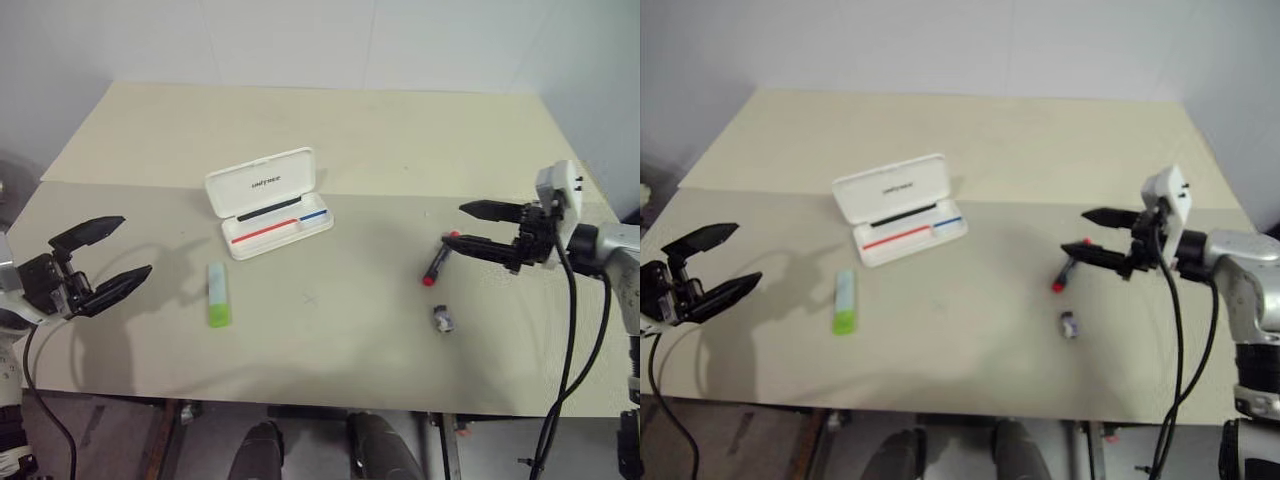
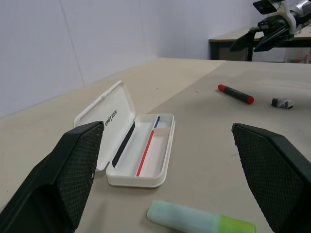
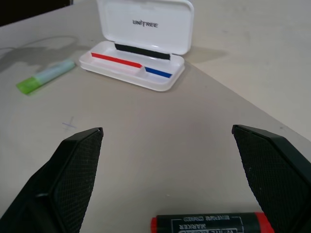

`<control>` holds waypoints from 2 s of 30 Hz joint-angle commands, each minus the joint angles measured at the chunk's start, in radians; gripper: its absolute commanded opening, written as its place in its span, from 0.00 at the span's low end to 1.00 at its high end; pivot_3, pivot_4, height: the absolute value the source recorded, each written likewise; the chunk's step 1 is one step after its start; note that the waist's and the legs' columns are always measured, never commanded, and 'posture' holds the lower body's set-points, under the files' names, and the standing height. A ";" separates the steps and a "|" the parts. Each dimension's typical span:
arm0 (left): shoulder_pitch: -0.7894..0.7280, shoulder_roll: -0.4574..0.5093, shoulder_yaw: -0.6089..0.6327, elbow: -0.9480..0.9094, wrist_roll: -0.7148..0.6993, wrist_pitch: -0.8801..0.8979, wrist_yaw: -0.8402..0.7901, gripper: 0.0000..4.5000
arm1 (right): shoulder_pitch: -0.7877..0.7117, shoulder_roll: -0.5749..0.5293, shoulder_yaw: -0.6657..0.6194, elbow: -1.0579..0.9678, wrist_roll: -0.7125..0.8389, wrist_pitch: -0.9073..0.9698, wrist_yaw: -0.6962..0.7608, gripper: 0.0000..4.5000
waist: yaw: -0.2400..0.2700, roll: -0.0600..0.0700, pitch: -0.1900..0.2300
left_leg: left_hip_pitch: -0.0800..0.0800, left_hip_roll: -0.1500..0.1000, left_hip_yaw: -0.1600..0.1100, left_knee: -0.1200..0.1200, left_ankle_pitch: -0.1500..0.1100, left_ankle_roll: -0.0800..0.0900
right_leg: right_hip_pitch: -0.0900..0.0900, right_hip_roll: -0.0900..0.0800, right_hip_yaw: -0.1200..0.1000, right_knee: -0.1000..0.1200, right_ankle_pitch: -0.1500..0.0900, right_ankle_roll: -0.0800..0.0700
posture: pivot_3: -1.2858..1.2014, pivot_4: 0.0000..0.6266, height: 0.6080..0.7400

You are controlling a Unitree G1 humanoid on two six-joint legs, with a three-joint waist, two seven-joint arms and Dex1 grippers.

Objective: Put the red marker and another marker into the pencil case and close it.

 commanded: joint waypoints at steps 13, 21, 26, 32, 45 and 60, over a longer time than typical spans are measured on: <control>-0.142 -0.089 -0.184 -0.031 0.103 -0.082 0.040 1.00 | 0.178 0.048 -0.046 -0.278 0.052 0.003 -0.132 1.00 | 0.002 0.000 0.000 | -0.001 0.000 0.000 0.000 0.000 0.000 | 0.000 0.000 0.001 0.000 0.001 0.001 | 0.52 0.24 1.00; -0.279 -0.161 -0.362 0.092 0.259 -0.107 0.103 1.00 | 0.200 0.094 0.002 -0.314 0.036 -0.018 -0.189 1.00 | 0.011 -0.001 0.001 | 0.000 -0.001 0.001 0.003 0.003 0.000 | 0.001 0.001 0.002 -0.001 0.005 0.005 | 0.52 0.24 1.00; -0.441 -0.182 -0.445 0.347 0.393 -0.212 0.126 1.00 | 0.287 0.105 -0.030 -0.373 0.048 -0.016 -0.235 1.00 | 0.019 -0.002 0.001 | -0.001 -0.001 0.001 0.003 0.005 0.001 | 0.001 0.003 0.003 -0.001 0.008 0.005 | 0.52 0.24 1.00; -0.598 -0.208 -0.522 0.580 0.519 -0.278 0.159 1.00 | 0.307 0.129 -0.048 -0.382 0.044 -0.038 -0.294 1.00 | 0.024 -0.002 0.001 | -0.002 -0.002 0.001 0.003 0.005 0.001 | 0.001 0.002 0.003 -0.002 0.008 0.006 | 0.52 0.24 1.00; -0.781 -0.238 -0.646 0.882 0.703 -0.389 0.132 1.00 | 0.362 0.184 -0.033 -0.391 0.008 -0.089 -0.368 1.00 | 0.024 -0.002 0.001 | -0.002 -0.002 0.000 0.003 0.005 0.001 | 0.000 0.003 0.003 -0.001 0.008 0.006 | 0.52 0.24 1.00; -0.849 -0.244 -0.794 0.958 0.908 -0.407 0.208 0.81 | 0.365 0.198 -0.021 -0.401 0.005 -0.087 -0.397 1.00 | 0.023 -0.003 0.002 | 0.000 -0.003 0.000 0.004 0.009 0.004 | 0.003 0.003 0.004 0.000 0.011 0.008 | 0.52 0.24 1.00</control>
